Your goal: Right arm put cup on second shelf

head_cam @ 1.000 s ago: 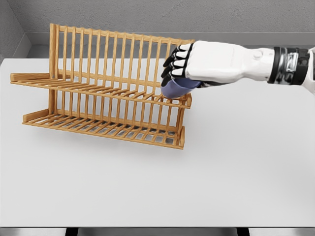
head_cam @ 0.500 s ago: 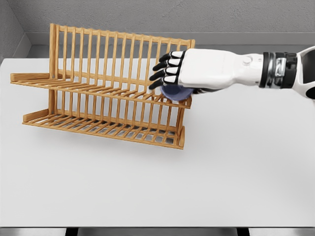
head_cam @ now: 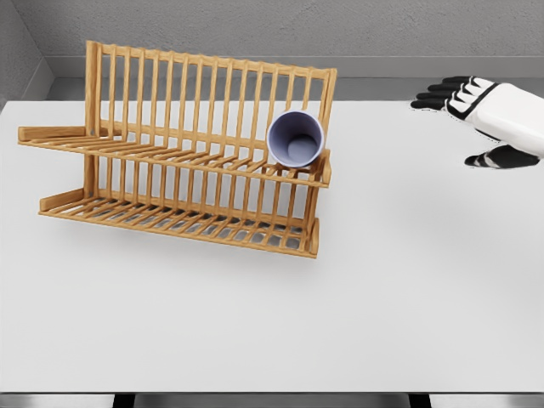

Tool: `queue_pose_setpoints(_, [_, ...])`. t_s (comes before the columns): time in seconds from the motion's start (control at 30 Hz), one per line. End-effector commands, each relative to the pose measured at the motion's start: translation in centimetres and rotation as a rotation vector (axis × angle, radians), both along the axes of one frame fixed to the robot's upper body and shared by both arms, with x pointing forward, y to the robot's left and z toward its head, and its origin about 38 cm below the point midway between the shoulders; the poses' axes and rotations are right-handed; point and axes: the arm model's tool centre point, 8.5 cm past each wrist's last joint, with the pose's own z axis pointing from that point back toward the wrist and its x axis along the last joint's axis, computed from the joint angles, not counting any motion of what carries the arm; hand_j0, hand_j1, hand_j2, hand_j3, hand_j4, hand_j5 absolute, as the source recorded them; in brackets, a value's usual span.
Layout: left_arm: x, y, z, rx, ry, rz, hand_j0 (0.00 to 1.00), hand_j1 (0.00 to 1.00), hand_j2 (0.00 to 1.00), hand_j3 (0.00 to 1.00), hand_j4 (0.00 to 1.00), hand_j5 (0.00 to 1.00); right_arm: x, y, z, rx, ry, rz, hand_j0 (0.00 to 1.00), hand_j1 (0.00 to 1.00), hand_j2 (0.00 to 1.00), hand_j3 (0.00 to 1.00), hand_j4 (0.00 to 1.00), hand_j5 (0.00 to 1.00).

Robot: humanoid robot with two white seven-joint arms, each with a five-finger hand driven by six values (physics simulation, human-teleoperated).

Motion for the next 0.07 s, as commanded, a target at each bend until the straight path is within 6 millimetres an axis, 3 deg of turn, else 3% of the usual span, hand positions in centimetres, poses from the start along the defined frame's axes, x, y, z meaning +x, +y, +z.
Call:
queue_pose_setpoints(0.0, [-0.06,0.01,0.00,0.000,0.002,0.000,1.00,1.00,1.00,1.00,1.00,1.00,-0.01,-1.03,0.94,0.049,-0.035,-0.036,1.00,1.00,1.00,1.00,1.00,1.00])
queue_pose_setpoints(0.03, [0.01,0.00,0.00,0.000,-0.001,0.000,1.00,1.00,1.00,1.00,1.00,1.00,-0.12,-0.84,0.42,0.049,-0.023,-0.032,1.00,1.00,1.00,1.00,1.00,1.00])
